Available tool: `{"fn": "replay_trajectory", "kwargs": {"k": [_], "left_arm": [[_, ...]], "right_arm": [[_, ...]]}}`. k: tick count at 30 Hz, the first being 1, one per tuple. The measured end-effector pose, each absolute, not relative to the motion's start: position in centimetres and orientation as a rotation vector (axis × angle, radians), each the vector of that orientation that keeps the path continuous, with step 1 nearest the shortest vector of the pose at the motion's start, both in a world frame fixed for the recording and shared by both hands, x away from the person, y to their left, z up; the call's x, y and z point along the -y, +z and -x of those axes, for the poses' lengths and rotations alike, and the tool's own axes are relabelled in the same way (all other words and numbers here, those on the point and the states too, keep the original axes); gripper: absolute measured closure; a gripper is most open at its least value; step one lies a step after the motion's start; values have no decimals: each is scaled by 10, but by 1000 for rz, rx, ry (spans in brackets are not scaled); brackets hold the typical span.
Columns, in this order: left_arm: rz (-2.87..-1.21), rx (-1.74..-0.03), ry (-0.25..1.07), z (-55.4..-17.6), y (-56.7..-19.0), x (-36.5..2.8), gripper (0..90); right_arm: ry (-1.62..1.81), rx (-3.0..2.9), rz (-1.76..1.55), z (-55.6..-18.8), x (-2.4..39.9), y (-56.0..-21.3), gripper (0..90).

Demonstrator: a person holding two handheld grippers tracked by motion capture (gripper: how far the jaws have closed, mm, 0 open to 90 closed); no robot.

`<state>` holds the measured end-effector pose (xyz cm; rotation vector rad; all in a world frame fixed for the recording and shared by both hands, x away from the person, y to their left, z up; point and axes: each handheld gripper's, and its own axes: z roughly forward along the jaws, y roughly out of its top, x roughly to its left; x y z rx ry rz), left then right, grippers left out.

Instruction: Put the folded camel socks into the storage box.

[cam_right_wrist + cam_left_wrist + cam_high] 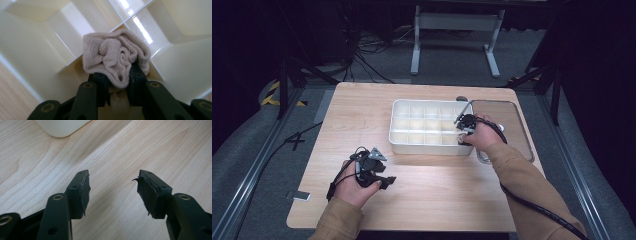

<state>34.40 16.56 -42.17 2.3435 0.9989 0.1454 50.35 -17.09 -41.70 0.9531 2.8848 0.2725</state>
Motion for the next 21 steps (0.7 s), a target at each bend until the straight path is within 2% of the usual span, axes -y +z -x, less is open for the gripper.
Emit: {"fn": "replay_trajectory", "kwargs": {"k": [4,8,12,21], "left_arm": [[-2346,-990,151,-345,-420,-165,439],[-2341,-984,137,-345,-418,-165,439],[-2330,-983,146,-345,-418,-164,438],[-2330,-997,140,-341,-419,-167,436]], "right_arm": [[330,-2848,-1002,-497,173,-402,577],[386,-2826,-1000,-492,179,-390,555],[582,-2760,-1003,-480,193,-372,520],[931,-2613,-979,-447,217,-353,513]]}}
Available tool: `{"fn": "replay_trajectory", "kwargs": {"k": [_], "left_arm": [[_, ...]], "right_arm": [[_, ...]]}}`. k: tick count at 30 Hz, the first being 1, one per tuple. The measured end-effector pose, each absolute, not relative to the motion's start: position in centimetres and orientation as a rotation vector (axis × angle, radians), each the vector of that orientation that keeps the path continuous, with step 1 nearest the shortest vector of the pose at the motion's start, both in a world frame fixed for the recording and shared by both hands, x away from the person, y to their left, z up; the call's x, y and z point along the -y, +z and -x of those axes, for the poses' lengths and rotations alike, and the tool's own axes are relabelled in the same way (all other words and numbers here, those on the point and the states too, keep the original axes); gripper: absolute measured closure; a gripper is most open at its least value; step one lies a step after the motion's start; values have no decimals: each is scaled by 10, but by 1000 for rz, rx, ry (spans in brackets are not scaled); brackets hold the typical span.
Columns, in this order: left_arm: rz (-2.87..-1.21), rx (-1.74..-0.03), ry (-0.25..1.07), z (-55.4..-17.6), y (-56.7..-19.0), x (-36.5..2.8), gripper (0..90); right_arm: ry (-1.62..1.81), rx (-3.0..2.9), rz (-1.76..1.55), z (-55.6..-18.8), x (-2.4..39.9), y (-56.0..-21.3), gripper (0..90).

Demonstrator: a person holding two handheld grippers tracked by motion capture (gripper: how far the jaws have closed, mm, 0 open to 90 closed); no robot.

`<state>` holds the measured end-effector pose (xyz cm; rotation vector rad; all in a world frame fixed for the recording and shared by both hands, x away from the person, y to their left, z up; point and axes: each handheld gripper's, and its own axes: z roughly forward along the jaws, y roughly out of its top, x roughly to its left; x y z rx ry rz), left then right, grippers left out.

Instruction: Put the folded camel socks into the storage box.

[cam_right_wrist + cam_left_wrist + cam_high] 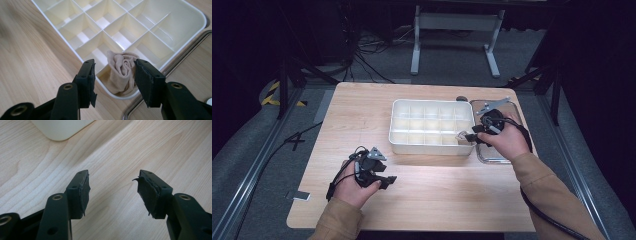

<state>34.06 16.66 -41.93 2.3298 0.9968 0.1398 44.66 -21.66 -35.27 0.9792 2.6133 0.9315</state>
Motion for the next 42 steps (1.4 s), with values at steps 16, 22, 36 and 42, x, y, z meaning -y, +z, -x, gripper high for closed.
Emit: {"fn": "replay_trajectory", "kwargs": {"k": [16,22,36,42], "left_arm": [[-2277,-975,96,-338,-415,-172,408],[-2279,-978,99,-338,-415,-172,409],[-2292,-965,84,-336,-416,-170,426],[-2312,-973,110,-336,-420,-169,434]], "right_arm": [[1252,-2499,-774,-382,237,-347,444],[1261,-2512,-773,-363,248,-359,419],[1231,-2556,-776,-341,247,-390,387],[1209,-2572,-799,-339,242,-410,382]]}}
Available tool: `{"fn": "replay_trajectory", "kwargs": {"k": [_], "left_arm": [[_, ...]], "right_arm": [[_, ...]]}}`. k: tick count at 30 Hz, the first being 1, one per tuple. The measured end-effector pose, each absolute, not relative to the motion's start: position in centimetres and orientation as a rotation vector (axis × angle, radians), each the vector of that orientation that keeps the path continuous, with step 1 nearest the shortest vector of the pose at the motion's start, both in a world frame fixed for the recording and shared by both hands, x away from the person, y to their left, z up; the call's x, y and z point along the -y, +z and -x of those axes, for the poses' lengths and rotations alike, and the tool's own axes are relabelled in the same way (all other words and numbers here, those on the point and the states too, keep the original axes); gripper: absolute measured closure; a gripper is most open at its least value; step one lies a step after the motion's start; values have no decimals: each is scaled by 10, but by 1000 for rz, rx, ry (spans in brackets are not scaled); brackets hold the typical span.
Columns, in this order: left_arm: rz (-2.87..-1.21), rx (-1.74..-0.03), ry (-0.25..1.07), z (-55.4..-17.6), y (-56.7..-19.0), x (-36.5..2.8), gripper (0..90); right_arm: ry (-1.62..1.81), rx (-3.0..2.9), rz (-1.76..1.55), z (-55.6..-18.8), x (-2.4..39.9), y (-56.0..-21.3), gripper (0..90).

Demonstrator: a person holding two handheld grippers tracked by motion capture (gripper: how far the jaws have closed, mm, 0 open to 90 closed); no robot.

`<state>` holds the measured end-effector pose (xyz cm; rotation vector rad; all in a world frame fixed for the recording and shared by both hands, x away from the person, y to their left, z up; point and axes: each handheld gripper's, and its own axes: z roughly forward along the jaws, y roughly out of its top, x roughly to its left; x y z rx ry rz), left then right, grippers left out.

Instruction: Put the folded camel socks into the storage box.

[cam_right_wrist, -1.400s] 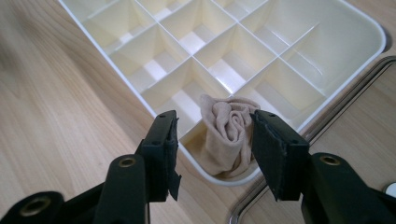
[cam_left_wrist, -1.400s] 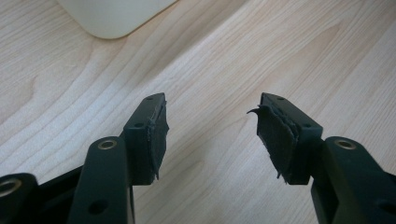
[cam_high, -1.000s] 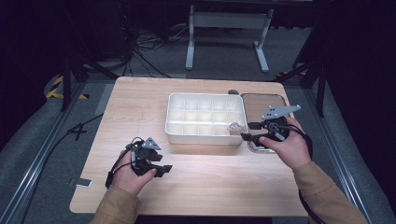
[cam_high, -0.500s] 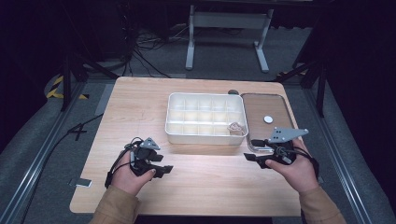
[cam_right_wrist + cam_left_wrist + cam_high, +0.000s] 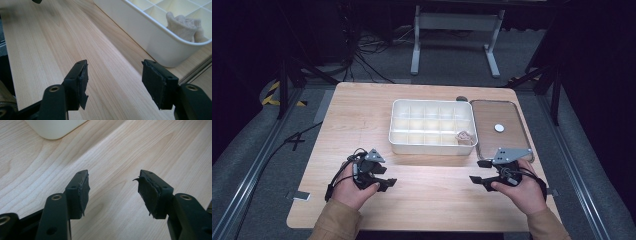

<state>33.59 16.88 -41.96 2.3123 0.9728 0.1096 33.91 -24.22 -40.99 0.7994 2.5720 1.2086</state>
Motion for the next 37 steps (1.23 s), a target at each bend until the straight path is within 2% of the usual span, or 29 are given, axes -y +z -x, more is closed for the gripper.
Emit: {"fn": "replay_trajectory", "kwargs": {"k": [9,10,23,32,37], "left_arm": [[-2326,-991,132,-338,-425,-171,440],[-2310,-1004,152,-339,-428,-171,409],[-2337,-997,133,-341,-439,-168,399],[-2338,-992,160,-342,-443,-167,364],[-2411,-966,195,-343,-450,-165,333]], "right_arm": [[1211,-2550,-847,-335,235,-444,377],[1211,-2563,-847,-334,233,-451,377],[1196,-2608,-803,-327,227,-481,345],[1210,-2598,-709,-325,220,-485,317],[1224,-2581,-697,-324,220,-482,316]]}}
